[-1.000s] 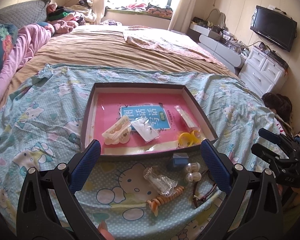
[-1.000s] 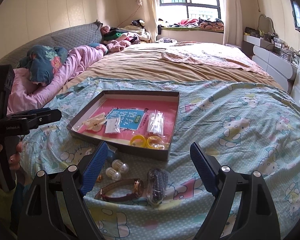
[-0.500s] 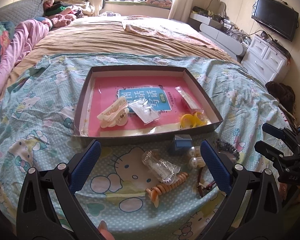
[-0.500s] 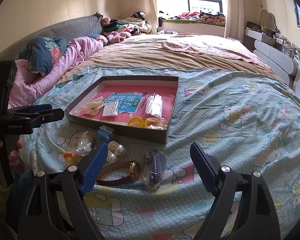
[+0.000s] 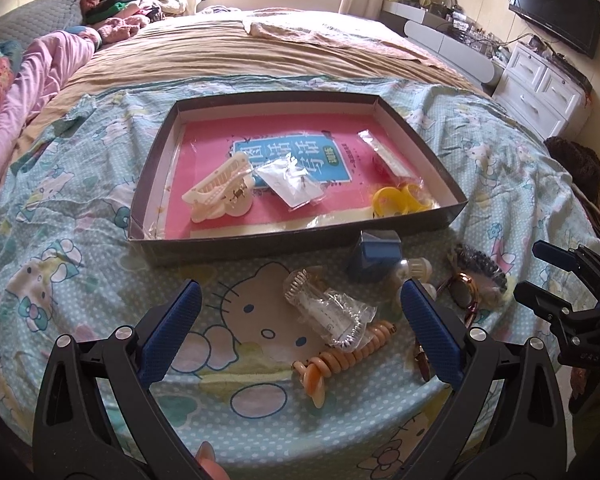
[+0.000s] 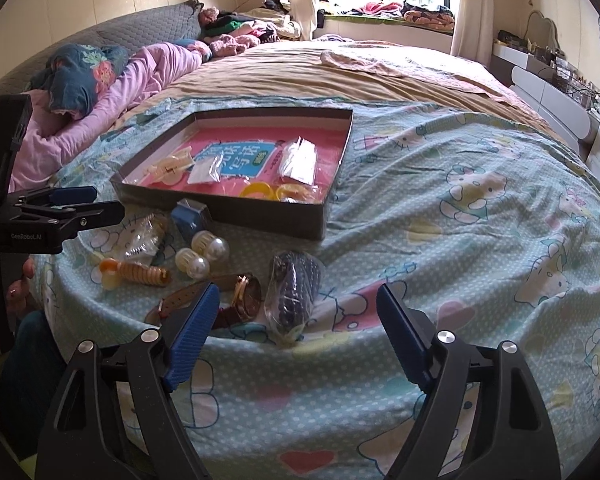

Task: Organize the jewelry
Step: 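Grasp the black bagged item with the right tool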

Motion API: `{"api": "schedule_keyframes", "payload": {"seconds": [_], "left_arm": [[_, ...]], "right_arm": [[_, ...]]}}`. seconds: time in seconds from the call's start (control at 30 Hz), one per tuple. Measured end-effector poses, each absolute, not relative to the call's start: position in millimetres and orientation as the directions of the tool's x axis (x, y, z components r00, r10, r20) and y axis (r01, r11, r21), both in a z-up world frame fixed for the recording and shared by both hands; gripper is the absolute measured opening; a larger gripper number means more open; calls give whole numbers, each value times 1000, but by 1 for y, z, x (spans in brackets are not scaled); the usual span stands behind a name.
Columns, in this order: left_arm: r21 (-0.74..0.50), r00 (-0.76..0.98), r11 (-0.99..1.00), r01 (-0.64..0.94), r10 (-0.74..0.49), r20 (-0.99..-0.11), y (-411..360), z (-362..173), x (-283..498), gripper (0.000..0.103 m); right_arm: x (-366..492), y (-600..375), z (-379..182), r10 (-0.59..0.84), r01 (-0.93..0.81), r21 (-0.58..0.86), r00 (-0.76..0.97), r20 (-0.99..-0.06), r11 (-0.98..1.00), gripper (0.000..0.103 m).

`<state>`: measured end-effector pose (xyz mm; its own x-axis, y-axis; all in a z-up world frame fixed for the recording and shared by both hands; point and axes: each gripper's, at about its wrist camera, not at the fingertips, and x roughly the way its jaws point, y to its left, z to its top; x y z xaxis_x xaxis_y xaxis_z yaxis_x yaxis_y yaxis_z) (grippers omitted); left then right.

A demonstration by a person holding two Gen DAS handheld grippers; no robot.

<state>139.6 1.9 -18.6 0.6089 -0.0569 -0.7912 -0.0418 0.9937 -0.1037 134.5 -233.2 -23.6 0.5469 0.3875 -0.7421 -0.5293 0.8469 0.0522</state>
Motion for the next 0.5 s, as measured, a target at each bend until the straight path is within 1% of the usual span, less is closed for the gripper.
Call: {"api": "schedule_keyframes", "payload": {"seconds": [0.17, 0.37, 0.5], "left_arm": [[-91, 587, 995, -37, -52, -808, -1, -28, 142, 93], [-80, 563, 996, -36, -46, -825, -2, -39, 145, 93], [-78, 550, 996, -38, -44, -834, -1, -45, 147, 93]], "right_arm": [[140, -234, -37, 375, -533, 48, 525, -764, 845, 64], [146, -232, -49, 375, -543, 55, 500, -780, 838, 53], [149, -228, -53, 378, -556, 51, 491, -785, 829, 49]]}}
